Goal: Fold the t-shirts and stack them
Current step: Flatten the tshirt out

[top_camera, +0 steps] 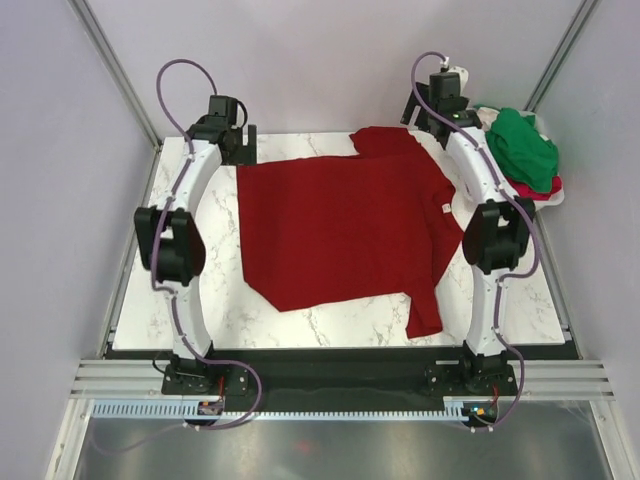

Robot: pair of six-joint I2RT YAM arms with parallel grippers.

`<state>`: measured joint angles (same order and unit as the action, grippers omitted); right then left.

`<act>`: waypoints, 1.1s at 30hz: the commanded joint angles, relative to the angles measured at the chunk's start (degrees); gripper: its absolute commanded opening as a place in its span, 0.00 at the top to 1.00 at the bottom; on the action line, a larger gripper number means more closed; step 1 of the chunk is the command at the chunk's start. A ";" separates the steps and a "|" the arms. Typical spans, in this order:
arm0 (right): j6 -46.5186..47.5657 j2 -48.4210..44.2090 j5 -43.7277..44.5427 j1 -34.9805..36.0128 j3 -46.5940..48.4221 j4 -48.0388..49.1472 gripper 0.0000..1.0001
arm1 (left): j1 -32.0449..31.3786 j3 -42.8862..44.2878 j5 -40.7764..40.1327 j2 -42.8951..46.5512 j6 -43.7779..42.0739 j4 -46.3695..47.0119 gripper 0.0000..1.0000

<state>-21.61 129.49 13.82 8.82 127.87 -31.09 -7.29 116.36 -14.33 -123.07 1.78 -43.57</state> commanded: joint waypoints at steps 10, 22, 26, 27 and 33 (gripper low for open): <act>-0.89 -29.26 -9.52 5.06 -36.97 8.58 0.02 | -2.73 -52.75 18.61 41.82 28.00 2.96 0.08; -4.33 -44.32 -13.74 7.00 -59.49 12.37 0.02 | -11.43 -78.91 18.11 54.69 37.95 8.50 0.16; -3.45 -46.34 -12.77 7.09 -60.72 11.67 0.02 | -11.70 -78.91 18.11 52.67 37.95 8.50 0.16; -3.36 -46.52 -12.77 6.91 -60.99 11.67 0.02 | -11.70 -79.00 18.11 52.32 37.95 8.50 0.16; -3.09 -46.00 -12.86 7.00 -61.87 11.67 0.02 | -13.98 -78.91 18.11 47.76 37.95 8.50 0.16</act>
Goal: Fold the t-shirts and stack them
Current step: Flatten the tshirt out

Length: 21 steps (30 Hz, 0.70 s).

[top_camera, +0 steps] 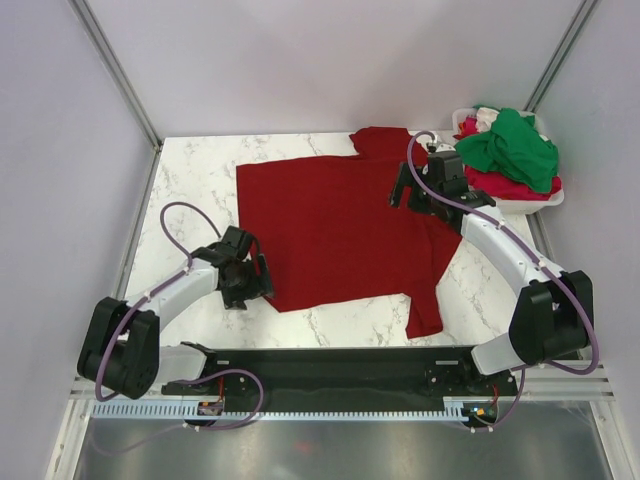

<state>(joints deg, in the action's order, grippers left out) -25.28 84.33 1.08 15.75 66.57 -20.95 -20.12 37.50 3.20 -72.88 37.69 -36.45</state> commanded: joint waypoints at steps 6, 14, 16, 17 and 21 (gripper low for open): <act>1.63 -0.58 0.33 -0.02 -1.09 1.61 0.02 | -2.20 1.08 0.58 -6.57 2.03 1.38 0.16; 2.34 -0.66 0.59 -0.02 -2.14 1.70 0.02 | -3.52 4.16 -0.48 -11.05 5.20 16.49 0.64; 2.69 -0.84 0.68 0.07 -2.32 1.70 0.02 | -3.61 4.51 -0.22 -11.23 5.37 16.50 0.65; 2.78 -0.93 0.76 -0.01 -2.40 1.61 0.02 | -3.70 4.60 -0.04 -10.62 5.37 16.58 0.65; 3.04 -1.28 0.76 0.07 -2.58 1.61 0.02 | -3.79 4.78 -1.18 -9.47 4.94 16.50 0.69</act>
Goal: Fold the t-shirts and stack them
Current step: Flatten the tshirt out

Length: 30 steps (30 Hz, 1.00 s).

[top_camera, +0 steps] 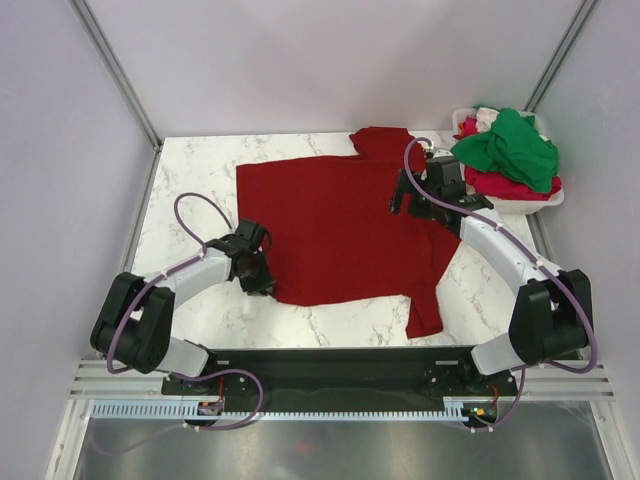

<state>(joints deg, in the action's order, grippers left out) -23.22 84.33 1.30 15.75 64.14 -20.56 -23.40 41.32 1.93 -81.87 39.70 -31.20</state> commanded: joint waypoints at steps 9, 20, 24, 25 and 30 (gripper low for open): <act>1.07 -1.54 0.02 -0.02 -0.07 1.31 0.02 | -0.51 2.18 -0.70 -0.75 1.43 11.42 0.98; 1.16 -3.39 -0.16 0.07 -0.68 1.31 0.02 | -0.60 14.30 -0.44 2.85 -5.86 -6.56 0.98; 1.07 -3.39 -0.33 -0.02 -0.51 1.22 0.02 | -0.60 18.61 -1.85 3.55 -7.53 -12.12 0.94; 0.99 -3.39 -0.51 -0.02 -0.51 1.22 0.02 | -0.60 19.32 -3.50 3.99 -7.71 -12.56 0.91; 1.25 -3.56 -0.60 -0.02 -1.03 1.22 0.02 | -0.60 19.85 -3.34 6.01 -8.24 -16.25 0.48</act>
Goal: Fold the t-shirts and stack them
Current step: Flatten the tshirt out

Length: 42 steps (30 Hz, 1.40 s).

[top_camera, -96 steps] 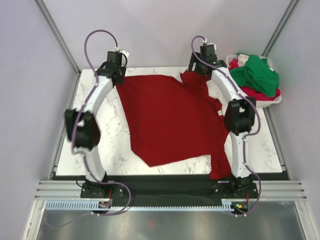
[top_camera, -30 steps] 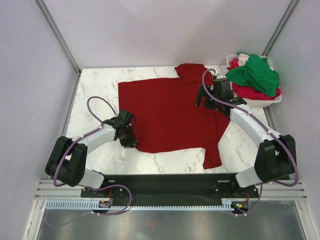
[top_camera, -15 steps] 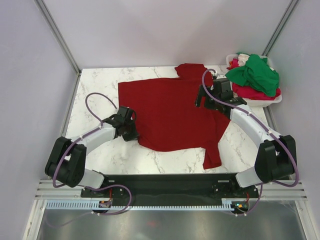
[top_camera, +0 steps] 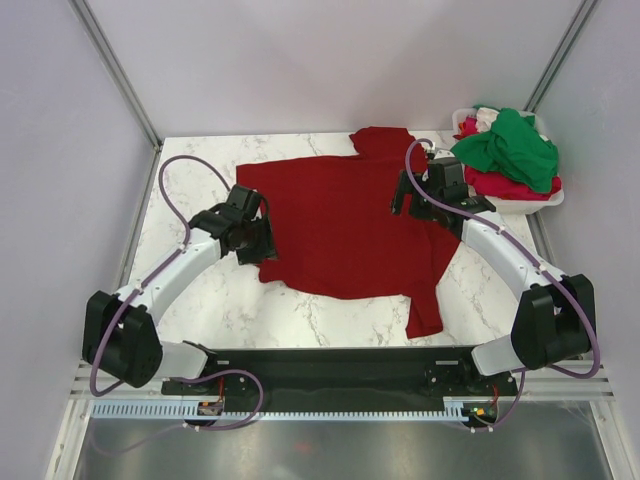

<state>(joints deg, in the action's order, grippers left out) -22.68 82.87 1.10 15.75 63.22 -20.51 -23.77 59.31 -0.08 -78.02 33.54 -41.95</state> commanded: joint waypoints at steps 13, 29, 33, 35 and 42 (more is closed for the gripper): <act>0.09 -1.13 -2.49 -0.01 -0.64 1.53 0.02 | -5.41 -10.95 -3.79 7.44 5.66 -3.58 0.35; 0.79 -1.13 -3.04 0.07 -2.58 1.62 0.02 | -1.90 -13.78 -9.06 -2.57 3.12 12.86 0.41; 0.97 -0.78 -3.13 0.07 -2.58 1.53 0.02 | -0.40 -13.95 -9.68 -4.77 2.41 13.65 0.42; 0.97 -0.43 -3.30 -0.01 -2.58 1.62 0.02 | -0.23 -14.13 -10.29 -5.04 2.32 14.26 0.42; 0.79 1.15 -4.27 -0.01 -2.40 2.06 0.02 | 0.13 -13.78 -11.61 -6.27 2.23 16.20 0.45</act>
<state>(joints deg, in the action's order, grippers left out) -22.48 83.66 -2.00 15.75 60.75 -20.14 -24.08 44.38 -9.08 -83.50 37.34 -28.77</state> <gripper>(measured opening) 0.979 0.566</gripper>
